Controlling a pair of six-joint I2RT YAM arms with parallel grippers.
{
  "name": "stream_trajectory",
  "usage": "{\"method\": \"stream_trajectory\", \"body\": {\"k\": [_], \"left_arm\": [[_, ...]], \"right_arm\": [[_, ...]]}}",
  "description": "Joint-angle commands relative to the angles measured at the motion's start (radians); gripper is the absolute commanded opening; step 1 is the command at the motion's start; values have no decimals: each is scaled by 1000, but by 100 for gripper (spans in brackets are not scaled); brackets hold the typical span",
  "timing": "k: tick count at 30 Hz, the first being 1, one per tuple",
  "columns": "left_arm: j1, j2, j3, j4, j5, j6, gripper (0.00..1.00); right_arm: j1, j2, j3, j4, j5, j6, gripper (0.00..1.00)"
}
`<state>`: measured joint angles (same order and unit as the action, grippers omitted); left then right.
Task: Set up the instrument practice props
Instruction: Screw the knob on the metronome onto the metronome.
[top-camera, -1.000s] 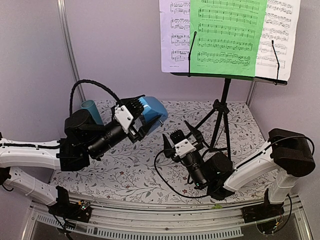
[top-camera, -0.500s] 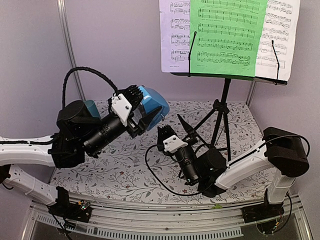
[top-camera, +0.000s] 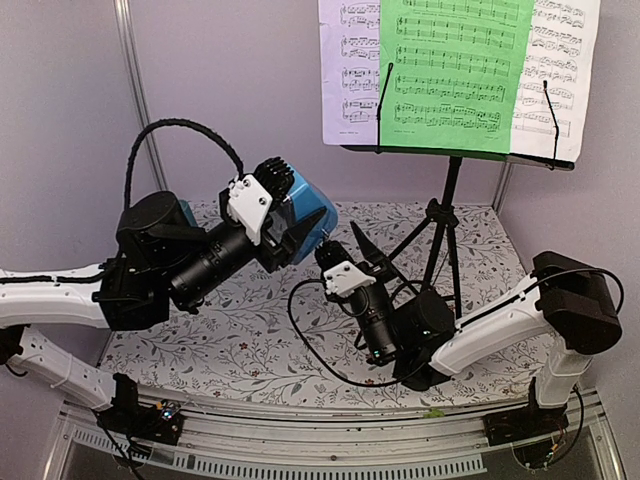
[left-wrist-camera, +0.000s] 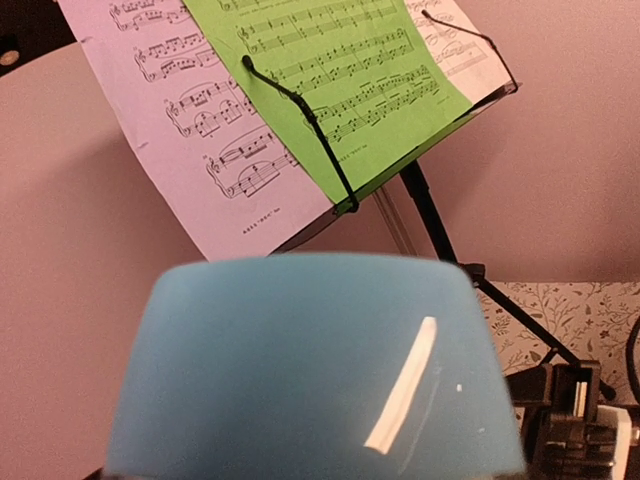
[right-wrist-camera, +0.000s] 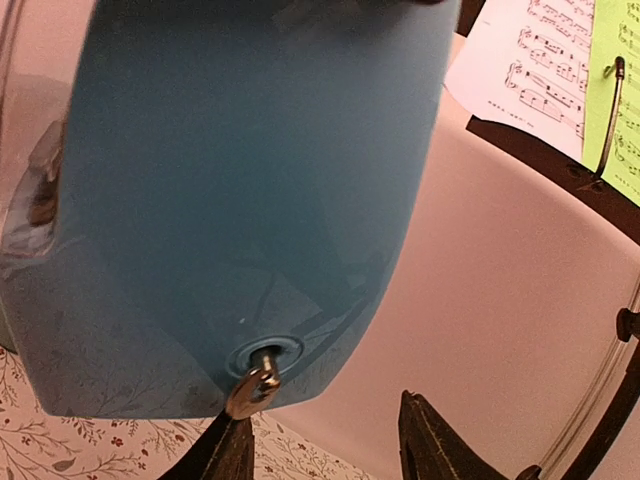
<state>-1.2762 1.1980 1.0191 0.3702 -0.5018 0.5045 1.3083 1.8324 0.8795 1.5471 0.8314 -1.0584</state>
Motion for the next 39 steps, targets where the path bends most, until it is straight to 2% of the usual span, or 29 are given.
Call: {"method": "stream_trajectory", "body": {"k": [1,5,9,14,24,27,30,39], "left_arm": [[-22,2,65,38,-7,-24,0],[-21,8,78,21,-12,-34,0],[-21,3,78,22,-10,-38,0],[-22,9,94,8,-9,-42,0],[-22,11,150,-63,2,-36,0],[-25,35,212,-135,2,-11,0],[-29,70,287,-211,-10,-5,0],[-48,157,429,-348,-55,4,0]], "right_arm": [[0,-70,-2,147,17,3,47],[2,-101,-18,105,15,17,42],[14,-118,-39,84,-3,27,41],[22,-137,-57,-21,-49,71,41],[23,-304,-170,-290,-156,258,50],[22,-304,-203,-247,-190,275,56],[20,-253,-201,-148,-189,216,60],[-8,-166,-152,21,-195,161,60]]}}
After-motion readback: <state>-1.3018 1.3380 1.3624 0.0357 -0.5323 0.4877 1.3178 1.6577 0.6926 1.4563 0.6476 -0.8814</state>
